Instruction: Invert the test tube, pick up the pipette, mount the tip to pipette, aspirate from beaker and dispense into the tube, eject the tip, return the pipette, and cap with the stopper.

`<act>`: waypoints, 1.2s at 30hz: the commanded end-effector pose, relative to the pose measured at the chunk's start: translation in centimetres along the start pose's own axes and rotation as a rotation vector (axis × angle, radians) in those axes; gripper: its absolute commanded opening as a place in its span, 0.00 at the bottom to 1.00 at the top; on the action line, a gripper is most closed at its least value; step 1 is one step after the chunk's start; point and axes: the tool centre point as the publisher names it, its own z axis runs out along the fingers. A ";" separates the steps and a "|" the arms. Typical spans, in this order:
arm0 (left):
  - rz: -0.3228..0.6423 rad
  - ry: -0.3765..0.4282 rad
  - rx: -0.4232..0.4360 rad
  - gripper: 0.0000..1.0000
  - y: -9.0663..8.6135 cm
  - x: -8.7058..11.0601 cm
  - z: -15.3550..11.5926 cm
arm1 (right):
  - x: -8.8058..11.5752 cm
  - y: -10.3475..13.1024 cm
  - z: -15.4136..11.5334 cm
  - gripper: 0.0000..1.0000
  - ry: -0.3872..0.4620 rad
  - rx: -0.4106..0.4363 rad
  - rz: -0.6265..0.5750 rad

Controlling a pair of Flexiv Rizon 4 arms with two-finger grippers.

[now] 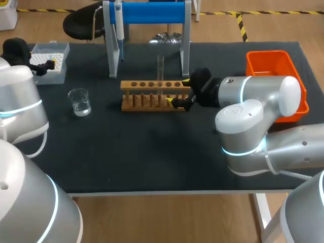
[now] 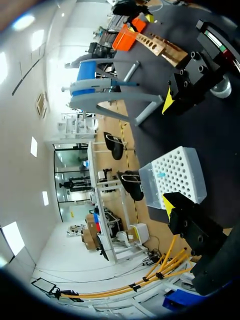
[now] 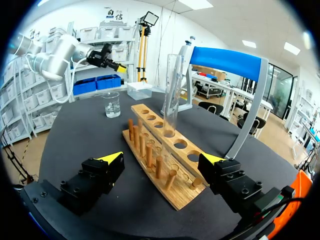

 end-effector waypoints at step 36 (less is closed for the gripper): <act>-0.062 -0.003 -0.005 0.48 1.0 -4.5 8.3 | 0.0 0.0 -0.1 1.00 0.002 0.002 0.000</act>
